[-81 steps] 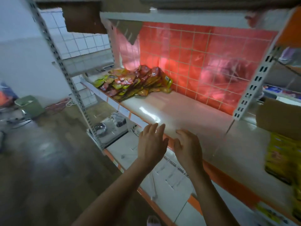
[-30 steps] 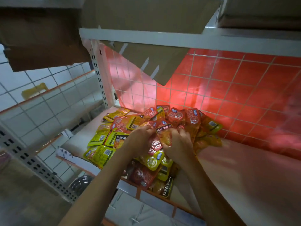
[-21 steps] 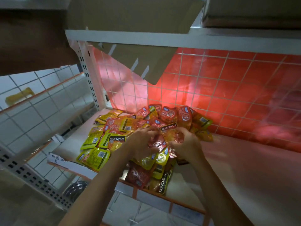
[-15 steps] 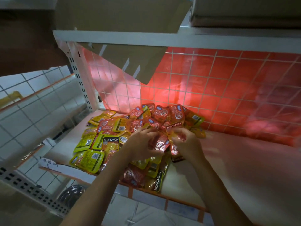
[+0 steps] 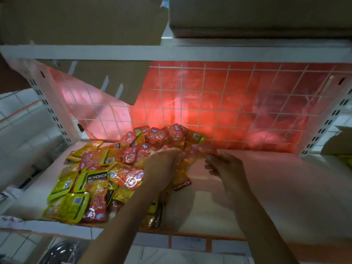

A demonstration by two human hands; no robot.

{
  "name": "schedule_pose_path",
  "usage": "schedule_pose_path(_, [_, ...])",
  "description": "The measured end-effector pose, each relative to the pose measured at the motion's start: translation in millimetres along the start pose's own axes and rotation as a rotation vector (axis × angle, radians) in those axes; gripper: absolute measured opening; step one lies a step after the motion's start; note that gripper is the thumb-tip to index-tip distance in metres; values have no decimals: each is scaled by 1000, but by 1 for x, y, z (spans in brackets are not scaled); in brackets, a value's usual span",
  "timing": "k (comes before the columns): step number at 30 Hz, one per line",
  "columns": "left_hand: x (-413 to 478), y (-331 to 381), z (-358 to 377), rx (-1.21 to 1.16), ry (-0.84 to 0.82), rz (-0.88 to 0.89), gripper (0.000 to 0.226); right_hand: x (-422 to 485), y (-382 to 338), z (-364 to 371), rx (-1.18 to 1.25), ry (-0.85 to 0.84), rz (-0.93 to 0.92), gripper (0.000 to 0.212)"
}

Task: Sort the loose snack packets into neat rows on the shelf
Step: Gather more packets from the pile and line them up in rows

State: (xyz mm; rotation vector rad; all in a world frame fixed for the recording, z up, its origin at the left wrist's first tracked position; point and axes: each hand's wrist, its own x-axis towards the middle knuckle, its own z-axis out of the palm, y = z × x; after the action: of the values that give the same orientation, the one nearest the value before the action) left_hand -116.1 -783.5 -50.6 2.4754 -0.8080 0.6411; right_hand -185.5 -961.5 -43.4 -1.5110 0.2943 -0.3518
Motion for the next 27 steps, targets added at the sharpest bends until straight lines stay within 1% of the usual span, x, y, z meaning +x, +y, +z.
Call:
schedule_pose_path(2, [4, 14, 11, -65, 59, -22, 45, 0, -1, -19, 18, 128, -6, 24])
schedule_pose_path(4, [8, 32, 21, -134, 94, -50, 44, -2, -1, -42, 14, 209, -27, 39])
schedule_pose_path(5, [10, 43, 25, -182, 101, -53, 45, -4, -2, -55, 6, 238, -21, 42])
schedule_pose_path(6, [13, 52, 32, -252, 100, -60, 46, -8, -3, -68, 8, 270, 1, 40])
schedule_pose_path(7, [15, 65, 38, -342, 68, -93, 46, -12, -4, -82, 16, 303, 17, 34])
schedule_pose_path(8, [18, 79, 44, -463, 3, -165, 45, -18, -6, -97, 19, 326, 27, 28])
schedule_pose_path(10, [23, 116, 56, -754, -134, -391, 37, -28, -7, -127, 4, 352, 31, 20])
schedule_pose_path(12, [23, 156, 70, -1003, -211, -564, 27, -40, -9, -161, -8, 375, 40, 17])
schedule_pose_path(16, [16, 247, 87, -1304, -324, -652, 26, -69, -15, -243, -104, 425, -14, 23])
schedule_pose_path(20, [6, 342, 103, -1470, -456, -731, 24, -98, -19, -334, -99, 473, -16, 25])
schedule_pose_path(22, [1, 385, 115, -1505, -479, -761, 23, -112, -19, -377, -117, 484, -45, 30])
schedule_pose_path(23, [-2, 406, 121, -1531, -480, -783, 22, -120, -22, -396, -123, 486, -51, 38])
schedule_pose_path(25, [-6, 444, 132, -1570, -516, -796, 20, -130, -21, -431, -109, 478, -38, 61])
schedule_pose_path(26, [-7, 462, 137, -1574, -543, -794, 20, -135, -23, -446, -82, 478, -33, 67])
schedule_pose_path(27, [-8, 481, 141, -1589, -568, -785, 20, -139, -26, -460, -46, 483, -27, 66])
